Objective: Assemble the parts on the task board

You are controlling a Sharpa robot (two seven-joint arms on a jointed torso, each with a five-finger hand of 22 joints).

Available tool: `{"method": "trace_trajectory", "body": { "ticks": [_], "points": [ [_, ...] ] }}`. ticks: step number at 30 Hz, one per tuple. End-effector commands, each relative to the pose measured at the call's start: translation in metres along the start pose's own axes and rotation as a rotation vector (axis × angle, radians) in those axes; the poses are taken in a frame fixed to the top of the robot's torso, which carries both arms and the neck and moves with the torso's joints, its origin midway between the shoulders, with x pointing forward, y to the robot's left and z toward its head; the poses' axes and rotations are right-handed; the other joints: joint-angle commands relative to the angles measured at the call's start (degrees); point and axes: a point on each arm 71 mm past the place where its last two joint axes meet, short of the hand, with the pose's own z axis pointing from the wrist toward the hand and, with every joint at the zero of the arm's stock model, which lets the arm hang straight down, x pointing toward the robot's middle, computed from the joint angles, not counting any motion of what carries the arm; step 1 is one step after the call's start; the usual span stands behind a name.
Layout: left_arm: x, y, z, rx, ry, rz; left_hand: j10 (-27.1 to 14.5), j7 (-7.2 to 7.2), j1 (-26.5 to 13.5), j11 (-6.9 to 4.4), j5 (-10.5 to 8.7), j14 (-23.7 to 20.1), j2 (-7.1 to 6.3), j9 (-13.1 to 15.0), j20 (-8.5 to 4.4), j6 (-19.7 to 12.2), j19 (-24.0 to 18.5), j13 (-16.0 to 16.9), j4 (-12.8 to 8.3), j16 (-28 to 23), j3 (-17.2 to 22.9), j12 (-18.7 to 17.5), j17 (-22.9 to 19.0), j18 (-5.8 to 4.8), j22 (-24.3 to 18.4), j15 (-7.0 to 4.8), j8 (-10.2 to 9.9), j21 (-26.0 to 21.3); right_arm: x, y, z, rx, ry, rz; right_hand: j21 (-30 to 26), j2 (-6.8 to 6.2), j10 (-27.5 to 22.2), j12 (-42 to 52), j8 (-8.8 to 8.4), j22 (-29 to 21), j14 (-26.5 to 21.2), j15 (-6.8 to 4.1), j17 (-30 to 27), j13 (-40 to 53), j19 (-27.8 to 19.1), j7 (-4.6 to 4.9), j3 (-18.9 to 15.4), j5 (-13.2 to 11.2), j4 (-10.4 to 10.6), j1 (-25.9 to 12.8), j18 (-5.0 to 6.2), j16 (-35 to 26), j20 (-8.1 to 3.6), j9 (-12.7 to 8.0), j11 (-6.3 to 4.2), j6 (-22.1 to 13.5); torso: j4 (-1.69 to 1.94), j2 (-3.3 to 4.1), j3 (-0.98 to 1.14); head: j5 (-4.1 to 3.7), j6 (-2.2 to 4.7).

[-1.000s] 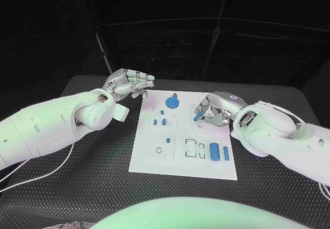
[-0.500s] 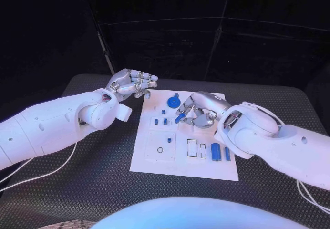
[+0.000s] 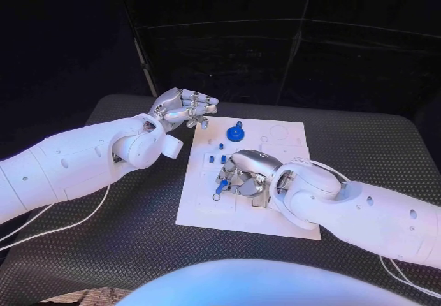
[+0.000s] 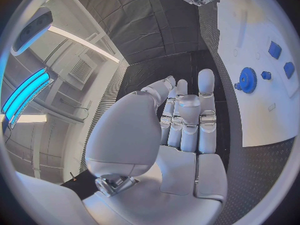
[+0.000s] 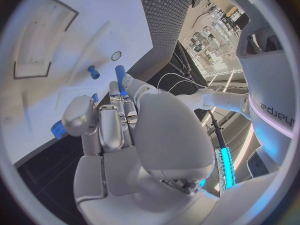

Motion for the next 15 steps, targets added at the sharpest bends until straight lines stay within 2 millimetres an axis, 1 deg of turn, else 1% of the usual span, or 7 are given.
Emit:
{"method": "trace_trajectory", "body": {
  "ticks": [1, 3, 6, 8, 12, 15],
  "points": [
    [0.0013, -0.001, 0.0009, 0.004, 0.014, -0.009, -0.31, -0.13, -0.18, 0.0, 0.17, -0.29, 0.37, -0.08, 0.26, -0.47, -0.17, 0.05, 0.0, -0.2, -0.38, 0.18, -0.04, 1.09, -0.05, 0.13, -0.17, -0.39, 0.0052, 0.0028, 0.0023, -0.031, 0.038, -0.032, 0.2, 0.13, 0.45, -0.33, -0.1, 0.11, 1.69, -0.28, -0.02, -0.04, 0.22, 0.27, 0.38, 0.31, -0.15, -0.64, -0.72, 0.17, 0.1, 0.01, -0.09, 0.11, -0.03, -0.08, 0.04, 0.1, -0.08],
    [0.0016, -0.0009, 0.0011, 0.004, 0.014, -0.01, -0.31, -0.13, -0.18, 0.0, 0.17, -0.29, 0.37, -0.08, 0.26, -0.47, -0.17, 0.05, 0.0, -0.2, -0.38, 0.18, -0.04, 1.09, -0.05, 0.13, -0.17, -0.39, 0.0081, 0.0034, 0.0035, -0.033, 0.044, -0.04, 0.2, 0.13, 0.45, -0.33, -0.1, 0.11, 1.69, -0.28, -0.02, -0.04, 0.22, 0.27, 0.38, 0.31, -0.15, -0.64, -0.72, 0.17, 0.1, 0.01, -0.09, 0.11, -0.04, -0.05, 0.03, 0.13, -0.08],
    [0.002, -0.0008, 0.0014, 0.004, 0.016, -0.01, -0.31, -0.13, -0.18, 0.0, 0.17, -0.29, 0.37, -0.08, 0.26, -0.47, -0.17, 0.05, 0.0, -0.2, -0.38, 0.18, -0.04, 1.09, -0.05, 0.13, -0.17, -0.39, 0.0102, 0.004, 0.0047, -0.035, 0.046, -0.05, 0.2, 0.13, 0.45, -0.33, -0.1, 0.11, 1.69, -0.28, -0.02, -0.04, 0.22, 0.27, 0.38, 0.31, -0.15, -0.64, -0.72, 0.17, 0.1, 0.01, -0.09, 0.11, -0.05, 0.02, 0.08, 0.18, -0.09],
    [0.002, -0.0007, 0.0015, 0.003, 0.016, -0.01, -0.31, -0.13, -0.18, 0.0, 0.17, -0.29, 0.37, -0.08, 0.26, -0.47, -0.17, 0.05, 0.0, -0.2, -0.38, 0.18, -0.04, 1.09, -0.05, 0.13, -0.17, -0.39, 0.011, 0.0039, 0.0054, -0.035, 0.046, -0.057, 0.21, 0.13, 0.47, -0.35, -0.1, 0.12, 1.69, -0.28, -0.01, -0.03, 0.22, 0.27, 0.44, 0.33, -0.19, -0.7, -0.73, 0.17, 0.11, 0.01, -0.09, 0.1, -0.04, -0.02, 0.08, 0.18, -0.12],
    [0.0021, -0.0005, 0.0017, 0.003, 0.016, -0.011, -0.31, -0.13, -0.18, 0.0, 0.17, -0.29, 0.37, -0.08, 0.26, -0.47, -0.17, 0.05, 0.0, -0.2, -0.38, 0.18, -0.04, 1.09, -0.05, 0.13, -0.17, -0.39, 0.0121, 0.0034, 0.0073, -0.031, 0.042, -0.078, 0.21, 0.13, 0.47, -0.36, -0.1, 0.13, 1.69, -0.28, -0.01, -0.03, 0.22, 0.27, 0.45, 0.34, -0.19, -0.71, -0.73, 0.17, 0.11, 0.01, -0.09, 0.1, -0.04, -0.07, -0.01, 0.14, -0.17],
    [0.0023, -0.0004, 0.0018, 0.002, 0.017, -0.011, -0.31, -0.13, -0.18, 0.0, 0.17, -0.29, 0.37, -0.08, 0.26, -0.47, -0.17, 0.05, 0.0, -0.2, -0.38, 0.18, -0.04, 1.09, -0.05, 0.13, -0.17, -0.39, 0.0124, 0.0036, 0.0088, -0.029, 0.036, -0.095, 0.21, 0.13, 0.47, -0.36, -0.1, 0.13, 1.69, -0.28, -0.01, -0.03, 0.22, 0.27, 0.45, 0.34, -0.19, -0.71, -0.73, 0.17, 0.11, 0.01, -0.09, 0.1, -0.02, -0.04, 0.0, 0.15, -0.18]
  ]
}}
